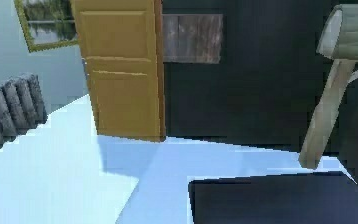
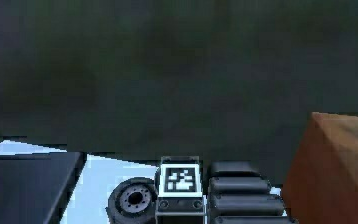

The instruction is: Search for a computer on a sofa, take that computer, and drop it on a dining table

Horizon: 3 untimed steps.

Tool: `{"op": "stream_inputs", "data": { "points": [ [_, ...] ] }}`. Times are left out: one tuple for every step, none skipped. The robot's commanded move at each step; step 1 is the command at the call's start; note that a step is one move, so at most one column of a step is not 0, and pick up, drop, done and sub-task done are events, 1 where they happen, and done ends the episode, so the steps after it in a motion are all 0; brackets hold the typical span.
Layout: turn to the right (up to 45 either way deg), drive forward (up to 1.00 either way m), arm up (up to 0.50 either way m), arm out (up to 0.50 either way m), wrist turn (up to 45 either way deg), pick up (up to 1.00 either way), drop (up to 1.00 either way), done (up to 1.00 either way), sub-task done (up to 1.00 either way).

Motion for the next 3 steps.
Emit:
{"op": "stream_inputs", "data": {
  "points": [
    [-15.0, 0.00, 0.00, 0.00, 0.0, 0.00, 0.00, 0.00, 0.00],
    [0.0, 0.90, 0.00, 0.00, 0.0, 0.00, 0.00, 0.00, 0.00],
    [21.0, 0.00, 0.00, 0.00, 0.0, 0.00, 0.00, 0.00, 0.00]
  ]
}}
